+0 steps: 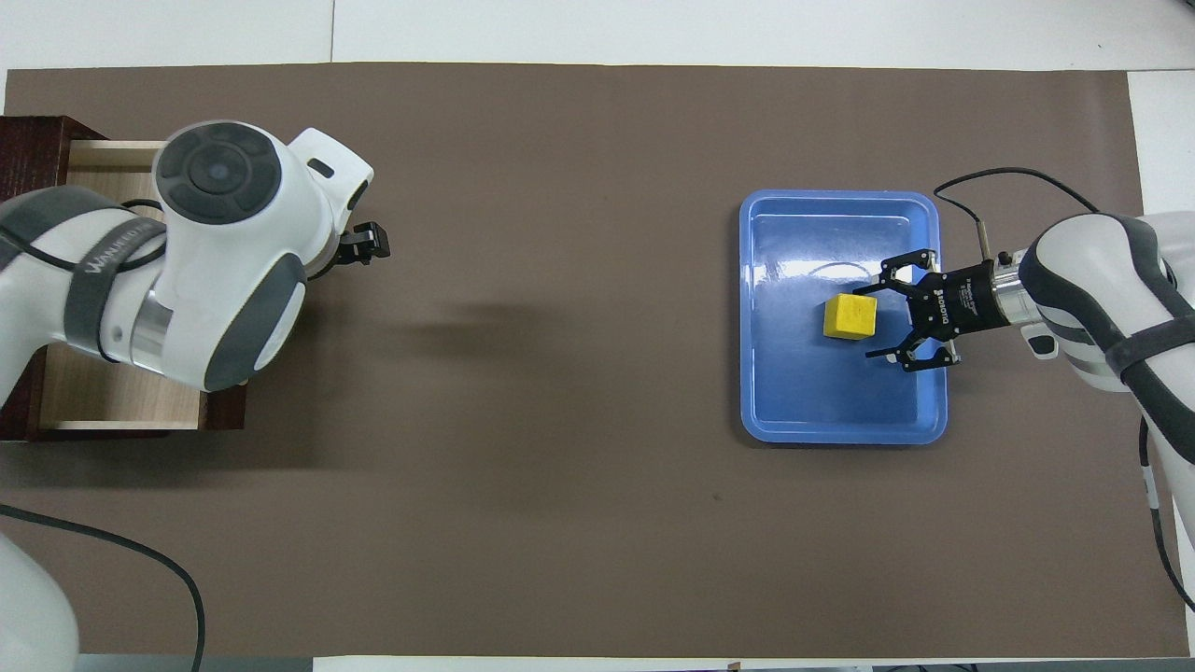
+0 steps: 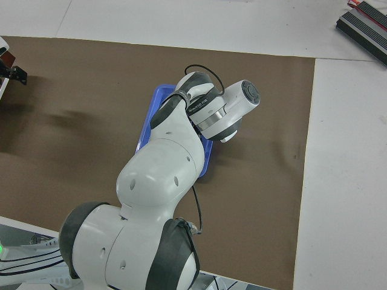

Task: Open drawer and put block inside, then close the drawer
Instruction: 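Carry the block toward the left gripper while the left gripper approaches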

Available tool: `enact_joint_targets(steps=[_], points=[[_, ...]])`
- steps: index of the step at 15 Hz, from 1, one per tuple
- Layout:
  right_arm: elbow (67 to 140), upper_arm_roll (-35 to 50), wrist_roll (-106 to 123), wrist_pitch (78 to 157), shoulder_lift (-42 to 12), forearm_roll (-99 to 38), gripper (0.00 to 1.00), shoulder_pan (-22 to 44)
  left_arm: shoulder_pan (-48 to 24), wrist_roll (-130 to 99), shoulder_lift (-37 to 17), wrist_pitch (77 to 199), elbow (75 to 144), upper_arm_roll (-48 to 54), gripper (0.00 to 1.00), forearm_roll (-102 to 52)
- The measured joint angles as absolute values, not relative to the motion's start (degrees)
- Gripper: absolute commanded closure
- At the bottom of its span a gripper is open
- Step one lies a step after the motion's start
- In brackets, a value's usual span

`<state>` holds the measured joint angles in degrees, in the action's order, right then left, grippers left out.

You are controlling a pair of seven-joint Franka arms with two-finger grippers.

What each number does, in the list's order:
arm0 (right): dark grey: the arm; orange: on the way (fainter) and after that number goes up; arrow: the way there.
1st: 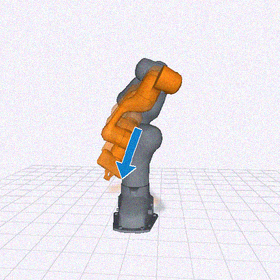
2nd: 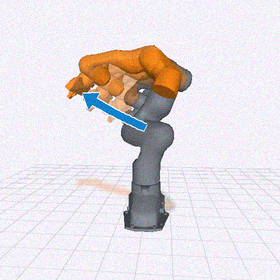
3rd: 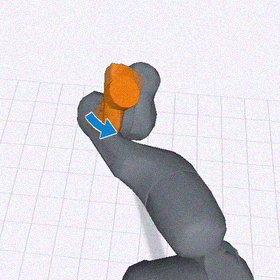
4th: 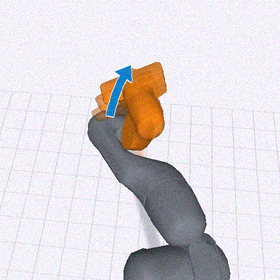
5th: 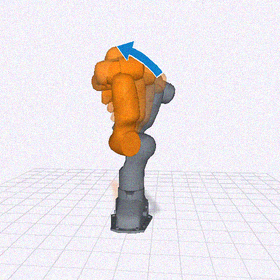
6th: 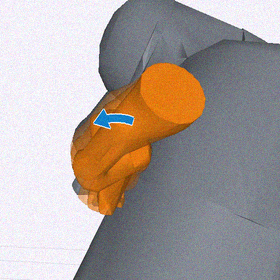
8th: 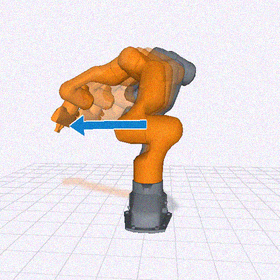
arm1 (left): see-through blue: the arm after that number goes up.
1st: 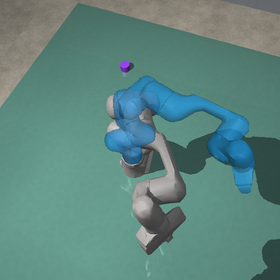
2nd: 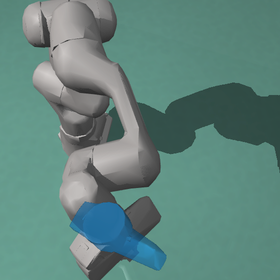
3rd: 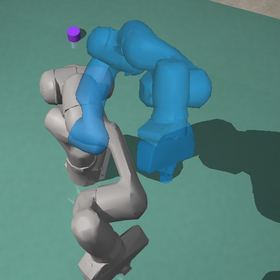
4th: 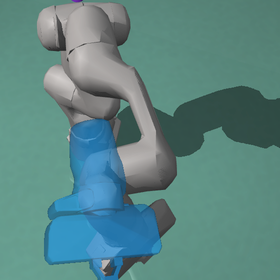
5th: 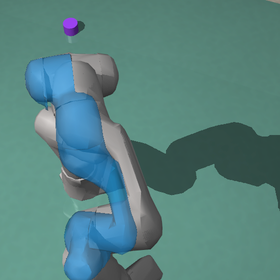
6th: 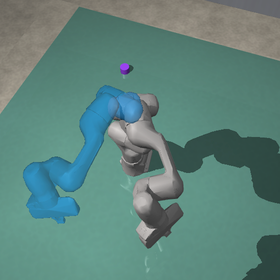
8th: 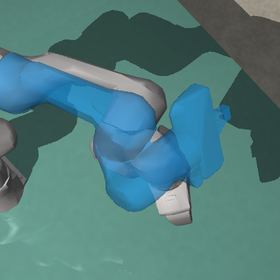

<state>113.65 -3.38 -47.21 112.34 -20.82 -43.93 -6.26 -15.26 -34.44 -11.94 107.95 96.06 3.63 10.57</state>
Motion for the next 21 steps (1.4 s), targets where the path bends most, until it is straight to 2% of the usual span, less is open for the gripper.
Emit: enact_joint_targets(steps=[3, 7, 12, 14, 17, 21], points=[[113.6, -3.3, -47.2, 112.4, -20.8, -43.9, 1.00, -6.3, -13.0, -39.6, -11.9, 102.8, 90.8, 3.2, 0.00, 5.9], [111.0, -3.0, -47.3, 111.2, -20.6, -43.9, 1.00, -6.2, -9.7, -44.6, -11.9, 100.5, 90.1, 3.1, 0.00, 1.8], [97.9, -2.9, -57.7, 100.0, -19.5, -43.9, 1.00, -4.2, -10.3, -60.3, -11.9, 98.5, 90.0, 4.3, 0.00, -1.9], [93.3, -2.8, -62.7, 97.6, -18.6, -43.9, 1.00, -1.6, -11.1, -68.3, -11.9, 98.3, 90.0, 4.7, 0.00, -3.3], [90.4, -2.6, -70.5, 97.5, -17.3, -43.9, 1.00, 4.6, -11.8, -77.8, -11.9, 98.7, 89.7, 4.7, 0.00, -5.9], [88.5, -2.4, -79.9, 102.9, -17.0, -43.9, 1.00, 13.6, -12.2, -92.1, -11.9, 99.4, 89.6, 4.8, 0.00, -6.1]])
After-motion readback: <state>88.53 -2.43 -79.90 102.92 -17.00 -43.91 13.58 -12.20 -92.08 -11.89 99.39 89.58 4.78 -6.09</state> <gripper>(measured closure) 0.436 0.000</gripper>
